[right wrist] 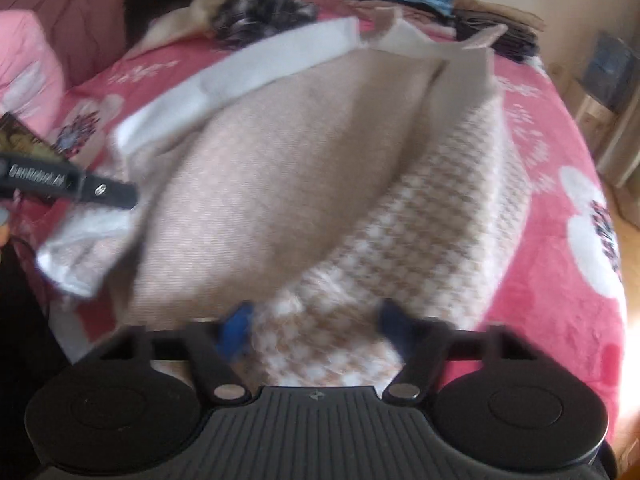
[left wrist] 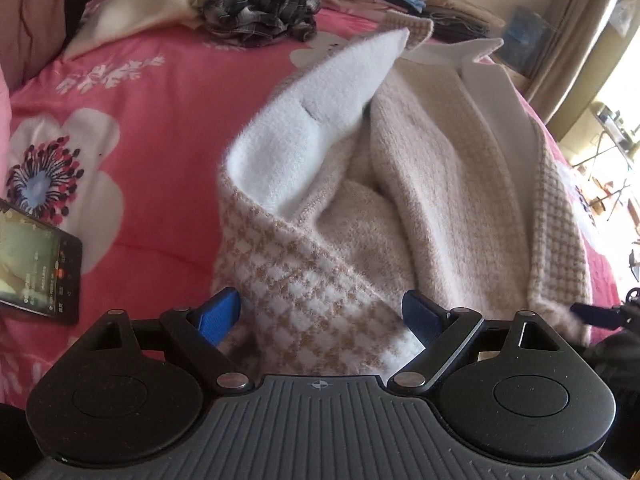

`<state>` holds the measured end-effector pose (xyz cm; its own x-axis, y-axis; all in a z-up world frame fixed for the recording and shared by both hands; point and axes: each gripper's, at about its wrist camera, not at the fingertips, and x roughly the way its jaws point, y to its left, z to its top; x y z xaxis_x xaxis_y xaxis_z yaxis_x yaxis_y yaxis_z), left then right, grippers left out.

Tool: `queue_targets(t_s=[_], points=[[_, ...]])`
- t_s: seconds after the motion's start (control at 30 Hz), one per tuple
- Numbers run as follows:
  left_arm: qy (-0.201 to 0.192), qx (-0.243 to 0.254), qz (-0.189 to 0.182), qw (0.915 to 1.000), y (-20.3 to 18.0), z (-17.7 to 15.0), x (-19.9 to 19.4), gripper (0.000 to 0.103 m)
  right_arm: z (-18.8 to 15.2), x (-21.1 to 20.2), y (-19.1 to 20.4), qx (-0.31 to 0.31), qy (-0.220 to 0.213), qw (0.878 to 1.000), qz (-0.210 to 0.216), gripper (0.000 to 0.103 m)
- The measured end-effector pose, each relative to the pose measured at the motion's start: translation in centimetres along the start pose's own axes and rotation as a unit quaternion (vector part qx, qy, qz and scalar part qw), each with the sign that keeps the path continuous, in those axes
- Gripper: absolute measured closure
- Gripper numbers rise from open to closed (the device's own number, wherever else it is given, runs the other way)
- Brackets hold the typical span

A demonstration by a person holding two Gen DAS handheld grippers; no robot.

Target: Fold clothes

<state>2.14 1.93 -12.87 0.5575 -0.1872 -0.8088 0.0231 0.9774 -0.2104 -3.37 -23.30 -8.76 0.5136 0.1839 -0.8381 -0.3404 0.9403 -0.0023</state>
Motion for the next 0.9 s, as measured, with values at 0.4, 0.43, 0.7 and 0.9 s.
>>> queue_targets(t_s=[0.4,0.43,0.7,0.9], points=[[-0.014,0.011,-0.006,0.9998,0.0,-0.7,0.0,0.014,2.1,-11.3,-15.3,0.261,-0.185,0.947,-0.04,0.079],[-0.015,0.01,-0.006,0.9998,0.0,-0.7,0.0,0.014,2.8,-13.1,-16.3,0.263,-0.214,0.939,-0.053,0.079],[-0.021,0.017,0.003,0.9996,-0.3,-0.8,-0.2,0.014,4.8,-22.1,-22.8,0.269,-0.337,0.888,-0.159,0.094],[-0.022,0.024,0.01,0.9994,-0.5,-0.8,-0.2,0.014,1.8,-13.8,-26.4,0.328,-0.187,0.904,-0.2,0.09]])
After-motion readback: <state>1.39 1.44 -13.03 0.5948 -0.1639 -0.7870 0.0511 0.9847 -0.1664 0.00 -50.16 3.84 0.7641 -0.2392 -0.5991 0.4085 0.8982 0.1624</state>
